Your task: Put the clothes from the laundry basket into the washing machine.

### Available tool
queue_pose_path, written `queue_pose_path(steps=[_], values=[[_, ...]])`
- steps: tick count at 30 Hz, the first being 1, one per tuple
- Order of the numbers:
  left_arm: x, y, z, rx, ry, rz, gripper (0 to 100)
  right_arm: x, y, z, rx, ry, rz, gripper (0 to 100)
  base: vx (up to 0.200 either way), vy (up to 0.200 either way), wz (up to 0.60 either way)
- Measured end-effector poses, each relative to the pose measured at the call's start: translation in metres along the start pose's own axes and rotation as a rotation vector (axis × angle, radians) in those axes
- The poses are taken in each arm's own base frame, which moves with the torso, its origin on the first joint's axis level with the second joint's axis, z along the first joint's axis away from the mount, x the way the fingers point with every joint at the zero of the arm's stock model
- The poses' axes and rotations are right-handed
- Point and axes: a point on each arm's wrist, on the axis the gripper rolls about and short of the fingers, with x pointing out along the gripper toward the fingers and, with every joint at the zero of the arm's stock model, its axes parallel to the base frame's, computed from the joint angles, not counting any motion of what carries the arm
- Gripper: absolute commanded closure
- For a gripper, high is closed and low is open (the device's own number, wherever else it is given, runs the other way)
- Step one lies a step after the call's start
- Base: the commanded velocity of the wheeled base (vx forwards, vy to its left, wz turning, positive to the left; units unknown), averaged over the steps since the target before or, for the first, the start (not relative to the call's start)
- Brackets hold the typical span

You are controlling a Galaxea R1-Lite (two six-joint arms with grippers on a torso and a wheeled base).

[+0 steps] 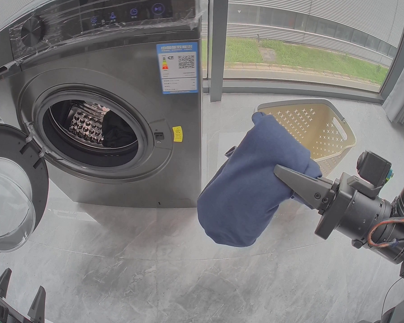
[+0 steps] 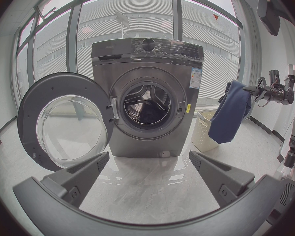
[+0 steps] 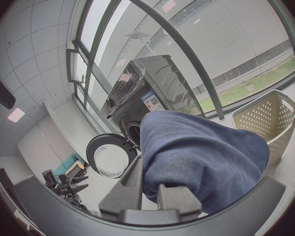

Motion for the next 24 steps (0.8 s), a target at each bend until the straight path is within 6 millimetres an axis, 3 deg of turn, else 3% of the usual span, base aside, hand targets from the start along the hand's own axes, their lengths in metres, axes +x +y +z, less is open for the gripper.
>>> queue_pose_path(steps=[10, 17, 24], values=[[0.0, 0.0, 0.0, -0.007, 0.0, 0.001, 0, 0.005, -0.001, -0.008, 0.001, -0.002, 0.008, 100, 0.0, 0.2, 0.0], [0.0, 0.0, 0.0, -0.01, 0.0, 0.0, 0, 0.008, 0.003, -0.01, 0.002, -0.005, 0.035, 100, 0.0, 0.0, 0.0], [0.0, 0.0, 0.0, -0.018, 0.0, 0.002, 0, 0.013, 0.001, -0.014, 0.001, 0.009, 0.026, 100, -0.2, 0.0, 0.0]])
